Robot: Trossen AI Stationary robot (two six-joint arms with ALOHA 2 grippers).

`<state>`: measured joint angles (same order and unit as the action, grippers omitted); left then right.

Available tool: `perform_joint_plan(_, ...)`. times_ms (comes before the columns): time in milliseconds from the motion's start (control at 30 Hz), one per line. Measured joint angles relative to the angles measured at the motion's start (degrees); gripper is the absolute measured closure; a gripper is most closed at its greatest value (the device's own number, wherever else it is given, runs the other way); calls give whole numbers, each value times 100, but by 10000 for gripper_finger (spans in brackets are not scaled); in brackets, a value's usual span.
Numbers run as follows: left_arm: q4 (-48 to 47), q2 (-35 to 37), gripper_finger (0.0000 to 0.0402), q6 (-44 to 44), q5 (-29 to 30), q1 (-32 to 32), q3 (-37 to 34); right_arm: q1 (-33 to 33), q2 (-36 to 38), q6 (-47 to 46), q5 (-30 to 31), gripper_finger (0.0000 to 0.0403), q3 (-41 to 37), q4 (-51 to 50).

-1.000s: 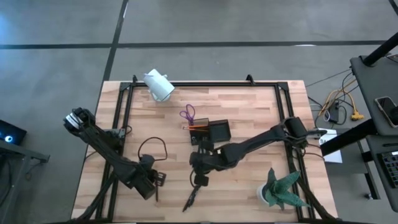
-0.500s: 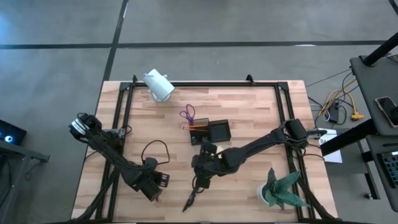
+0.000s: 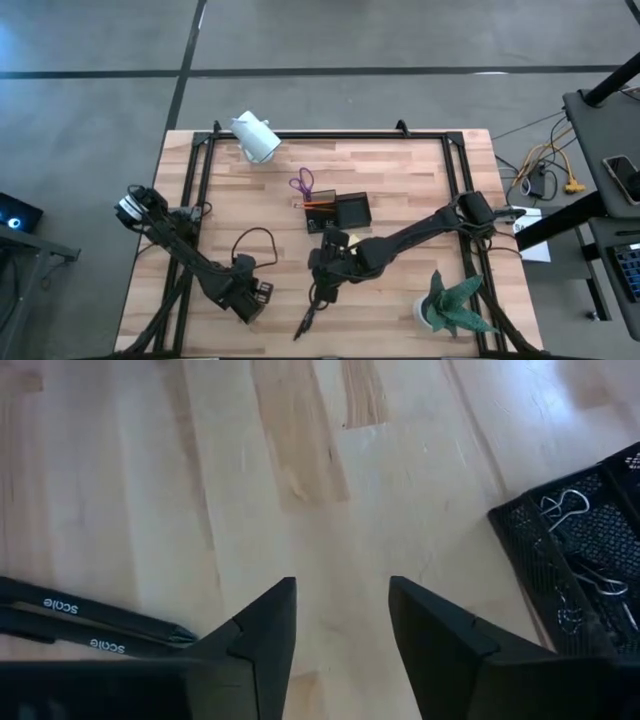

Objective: Pick and place office supplies into organizer
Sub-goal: Put the top black pen into the black desk organizer

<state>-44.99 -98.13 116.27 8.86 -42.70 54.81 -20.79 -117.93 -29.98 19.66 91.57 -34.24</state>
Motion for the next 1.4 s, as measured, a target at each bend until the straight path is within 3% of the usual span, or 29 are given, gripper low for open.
perform_joint_plan(167,12,0,377,-46,55,-1,-9,3,0,11,0,250,0,0)
perform_joint_plan(667,-1,46,382,-321,292,7,103,6,-33,13,2,253,0,0)
perform_joint_plan(933,-40,247,383,-325,1003,49,245,3,-33,15,143,252,0,-3)
perform_joint_plan(1033,-91,413,383,-466,1585,75,322,-34,-9,42,244,254,0,-11)
perform_joint_plan(1133,-101,633,383,-1045,2509,85,454,-199,96,58,921,259,0,-90)
perform_joint_plan(1267,-69,977,384,-2331,4003,239,626,-558,404,-40,2231,265,0,-511)
perform_joint_plan(1400,164,1411,384,-4273,5399,640,670,-852,774,-538,3198,266,0,-1172)
